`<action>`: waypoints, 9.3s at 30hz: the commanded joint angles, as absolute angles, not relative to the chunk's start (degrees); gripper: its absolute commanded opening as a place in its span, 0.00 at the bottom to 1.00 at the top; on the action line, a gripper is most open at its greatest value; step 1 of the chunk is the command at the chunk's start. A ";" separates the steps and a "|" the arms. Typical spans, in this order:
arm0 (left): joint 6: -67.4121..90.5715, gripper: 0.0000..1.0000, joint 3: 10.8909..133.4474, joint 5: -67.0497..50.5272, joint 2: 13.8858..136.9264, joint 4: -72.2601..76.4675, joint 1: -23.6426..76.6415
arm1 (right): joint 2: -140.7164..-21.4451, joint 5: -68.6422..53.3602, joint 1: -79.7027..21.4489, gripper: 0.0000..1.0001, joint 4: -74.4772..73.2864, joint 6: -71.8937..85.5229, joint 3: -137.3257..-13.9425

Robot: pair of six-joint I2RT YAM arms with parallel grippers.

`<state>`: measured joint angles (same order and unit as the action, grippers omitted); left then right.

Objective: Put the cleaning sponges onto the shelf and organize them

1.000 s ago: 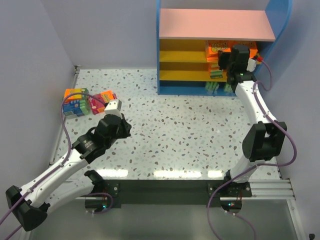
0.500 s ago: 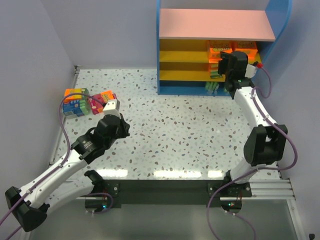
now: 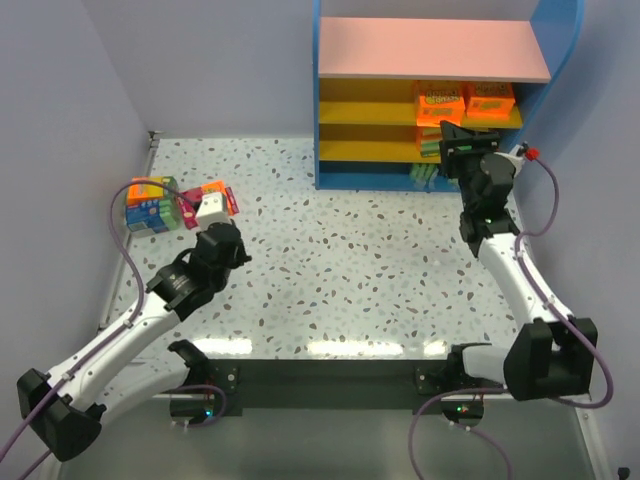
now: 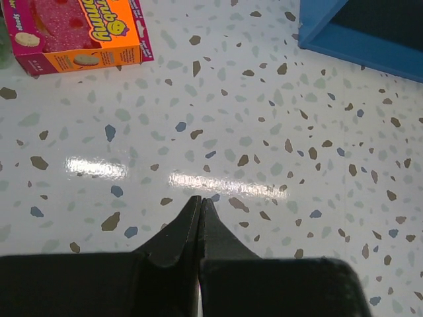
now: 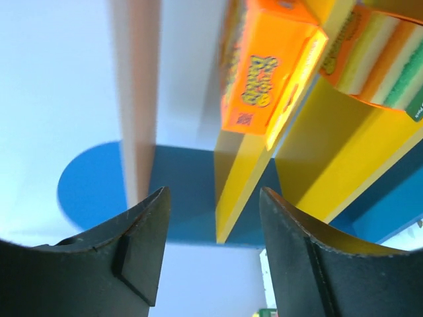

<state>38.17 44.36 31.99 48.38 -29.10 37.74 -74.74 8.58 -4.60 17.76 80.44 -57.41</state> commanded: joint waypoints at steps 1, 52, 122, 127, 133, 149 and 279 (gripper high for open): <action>36.30 0.00 46.32 34.89 50.79 -23.39 35.25 | -67.34 4.24 -4.57 0.61 23.57 72.08 -54.23; 36.47 0.00 51.10 9.77 103.11 -1.50 24.22 | -51.32 -22.42 -12.57 0.45 -6.68 41.57 -27.25; 45.26 0.80 48.61 23.29 54.77 -16.52 36.83 | -60.98 -0.37 -18.37 0.00 -8.70 64.68 -53.51; 45.44 0.81 46.85 22.85 51.51 -19.16 36.83 | -67.75 7.01 -18.37 0.00 -8.87 69.25 -63.35; 45.00 0.81 47.20 23.90 48.08 -24.60 36.83 | -79.18 11.07 -18.37 0.00 -13.89 73.12 -76.80; 44.12 0.82 50.36 27.95 40.70 -33.48 36.83 | -99.22 19.95 -18.46 0.00 -20.30 89.37 -100.01; 31.10 0.00 50.73 -17.38 81.22 -4.90 32.17 | -59.67 -22.24 -24.26 0.76 -8.26 37.44 -32.87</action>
